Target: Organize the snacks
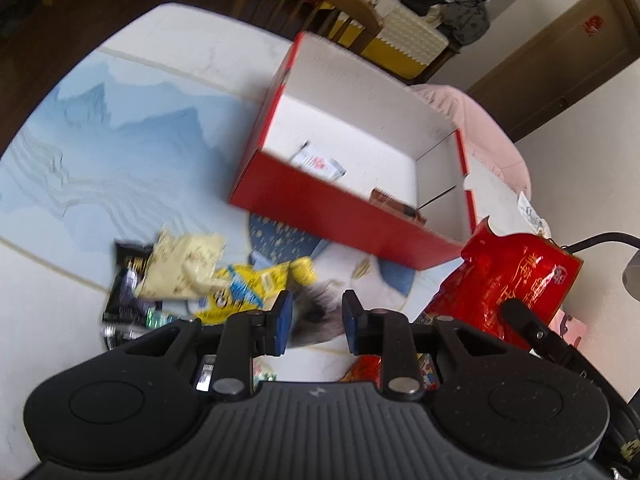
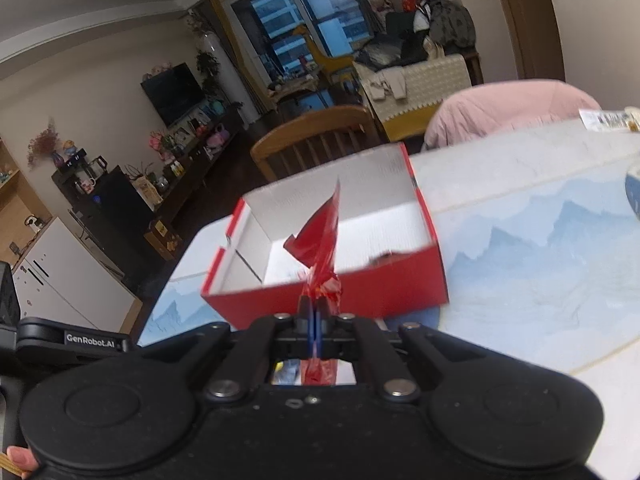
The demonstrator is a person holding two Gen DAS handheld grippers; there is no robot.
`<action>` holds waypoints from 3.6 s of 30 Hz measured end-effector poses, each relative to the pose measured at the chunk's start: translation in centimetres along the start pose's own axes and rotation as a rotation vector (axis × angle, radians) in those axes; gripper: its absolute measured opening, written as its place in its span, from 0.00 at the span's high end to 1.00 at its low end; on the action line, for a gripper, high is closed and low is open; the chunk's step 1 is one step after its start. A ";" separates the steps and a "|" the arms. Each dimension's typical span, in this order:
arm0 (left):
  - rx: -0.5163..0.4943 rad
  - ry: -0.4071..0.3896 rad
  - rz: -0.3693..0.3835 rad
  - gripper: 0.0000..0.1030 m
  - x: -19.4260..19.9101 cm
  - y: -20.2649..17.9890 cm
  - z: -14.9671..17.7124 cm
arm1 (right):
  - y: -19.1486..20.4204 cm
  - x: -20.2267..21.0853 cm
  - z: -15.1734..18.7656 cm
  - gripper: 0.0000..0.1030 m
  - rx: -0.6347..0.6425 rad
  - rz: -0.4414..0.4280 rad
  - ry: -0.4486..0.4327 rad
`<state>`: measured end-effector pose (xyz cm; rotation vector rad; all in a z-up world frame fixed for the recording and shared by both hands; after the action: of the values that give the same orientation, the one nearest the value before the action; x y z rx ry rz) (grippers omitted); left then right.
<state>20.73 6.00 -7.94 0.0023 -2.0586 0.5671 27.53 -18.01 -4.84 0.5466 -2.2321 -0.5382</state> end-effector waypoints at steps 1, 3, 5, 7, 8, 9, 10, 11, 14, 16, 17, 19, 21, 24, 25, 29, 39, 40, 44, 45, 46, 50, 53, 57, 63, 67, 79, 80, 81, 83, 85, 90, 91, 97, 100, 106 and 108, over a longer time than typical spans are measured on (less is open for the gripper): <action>-0.010 -0.008 0.004 0.75 0.2 -0.3 -0.5 | 0.3 0.0 -0.5 1.00 0.003 -0.006 -0.009; -0.031 -0.022 0.011 0.74 0.5 -0.9 -1.4 | 0.8 0.0 -1.4 1.00 0.014 -0.014 -0.026; -0.056 -0.030 0.007 0.75 0.6 -1.4 -2.2 | 1.3 -0.3 -2.3 1.00 0.029 -0.015 -0.038; -0.091 -0.001 -0.014 0.75 0.0 -1.6 -2.5 | 1.5 -0.7 -3.0 1.00 0.036 -0.013 -0.045; -0.101 0.021 -0.015 0.75 -0.4 -1.7 -2.3 | 1.6 -0.9 -3.2 1.00 0.036 -0.015 -0.046; -0.108 0.037 -0.018 0.74 -0.9 -1.7 -2.1 | 1.6 -1.0 -3.3 1.00 0.036 -0.017 -0.046; -0.117 0.055 -0.025 0.75 -1.3 -1.8 -1.6 | 1.5 -1.2 -3.3 1.00 0.035 -0.020 -0.043; -0.123 0.075 -0.032 0.74 -1.9 -1.9 -1.1 | 1.5 -1.2 -3.1 1.00 0.035 -0.023 -0.040; -0.129 0.132 -0.037 0.74 -3.5 -1.9 0.5 | 1.1 -1.4 -1.9 1.00 0.026 -0.027 -0.011; -0.153 0.161 -0.052 0.74 -4.4 -1.9 1.5 | 0.5 -1.3 -1.0 1.00 0.016 -0.030 0.010; -0.172 0.181 -0.060 0.73 -5.0 -2.0 2.0 | 0.3 -1.2 -0.7 1.00 0.009 -0.029 0.019; -0.199 0.210 -0.062 0.59 -5.8 -2.1 2.7 | -0.2 -1.1 0.2 1.00 -0.005 -0.025 0.035; -0.227 0.210 -0.062 0.33 -6.5 -2.4 3.4 | -0.6 -1.0 0.8 1.00 -0.015 -0.017 0.050; -0.275 0.221 -0.094 0.32 -7.9 -3.0 4.0 | -1.3 -0.9 1.4 1.00 -0.031 -0.006 0.065; -0.286 0.233 -0.100 0.32 -8.5 -3.2 4.2 | -1.6 -0.8 1.7 1.00 -0.035 -0.003 0.068; -0.328 0.270 -0.111 0.32 -10.6 -4.1 5.3 | -2.1 -0.6 2.3 1.00 -0.042 0.006 0.074; -0.312 0.316 -0.143 0.44 -13.2 -3.0 6.2 | -2.8 -0.3 2.8 1.00 -0.057 0.014 0.076; -0.305 0.320 -0.145 0.46 -13.4 -2.9 6.1 | -2.8 -0.3 2.8 1.00 -0.059 0.014 0.077; -0.293 0.322 -0.139 0.54 -13.8 -2.6 6.1 | -3.0 -0.4 2.8 1.00 -0.063 0.018 0.077; -0.289 0.319 -0.134 0.57 -13.8 -2.6 6.1 | -3.1 -0.4 2.8 1.00 -0.065 0.018 0.077; -0.283 0.319 -0.127 0.58 -13.8 -2.6 6.1 | -3.1 -0.3 2.8 1.00 -0.066 0.019 0.077; -0.269 0.312 -0.118 0.65 -13.6 -2.5 6.0 | -3.1 -0.4 2.8 1.00 -0.070 0.023 0.077; -0.243 0.312 -0.106 0.70 -13.1 -2.4 6.1 | -3.2 -0.4 2.8 1.00 -0.075 0.027 0.077; -0.215 0.286 -0.081 0.70 -11.8 -2.1 5.9 | -3.2 -0.3 2.7 1.00 -0.078 0.026 0.071; -0.140 0.214 -0.029 0.70 -8.1 -1.8 4.6 | -2.9 0.3 2.1 1.00 -0.090 0.007 0.056; -0.124 0.145 0.000 0.70 -5.3 -2.4 2.7 | -2.3 0.7 0.9 1.00 -0.081 -0.006 0.031; -0.097 0.023 0.020 0.70 -1.0 -3.9 -4.3 | 0.0 -0.1 -4.7 1.00 -0.028 -0.041 -0.036; -0.095 0.015 0.015 0.70 -0.9 -3.9 -5.0 | 0.2 -0.4 -5.2 1.00 -0.025 -0.040 -0.041; -0.096 0.007 0.010 0.70 -0.8 -4.0 -5.6 | 0.4 -0.7 -5.6 1.00 -0.022 -0.038 -0.044; -0.099 -0.008 -0.005 0.70 -1.0 -4.1 -6.9 | 0.7 -1.5 -6.6 1.00 -0.013 -0.033 -0.055; -0.094 -0.011 -0.016 0.70 -1.4 -4.1 -7.9 | 0.7 -2.4 -7.6 1.00 -0.017 -0.031 -0.057; -0.088 -0.011 -0.067 0.70 -2.6 -3.8 -10.4 | -0.1 -4.7 -9.3 1.00 -0.052 -0.019 -0.055; -0.094 -0.012 -0.078 0.70 -3.1 -3.8 -11.0 | -0.4 -5.4 -9.6 1.00 -0.061 -0.016 -0.048; -0.117 0.011 -0.161 0.70 -6.3 -3.7 -13.1 | -2.3 -8.9 -10.7 1.00 -0.139 0.005 -0.035; -0.119 0.026 -0.188 0.70 -7.8 -3.2 -13.5 | -3.6 -10.4 -11.5 1.00 -0.204 0.001 -0.030; -0.115 0.060 -0.201 0.70 -9.9 -2.6 -13.9 | -5.5 -12.7 -12.3 0.99 -0.286 -0.001 -0.021; -0.113 0.070 -0.205 0.70 -10.6 -2.4 -14.0 | -6.1 -13.3 -12.1 1.00 -0.302 -0.004 -0.015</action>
<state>38.32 6.98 -9.65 0.1241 -1.9903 0.3200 46.16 -18.38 -8.22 0.3913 -2.1110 -0.8649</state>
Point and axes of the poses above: each gripper's, at about its wrist camera, not at the fingertips, and x roughly against the way its jaws point, y to its left, z to its underside, the point moved 5 cm from there along -x, roughly the way its jaws point, and after that the axes turned 10 degrees about -x, right-handed, at the moved point
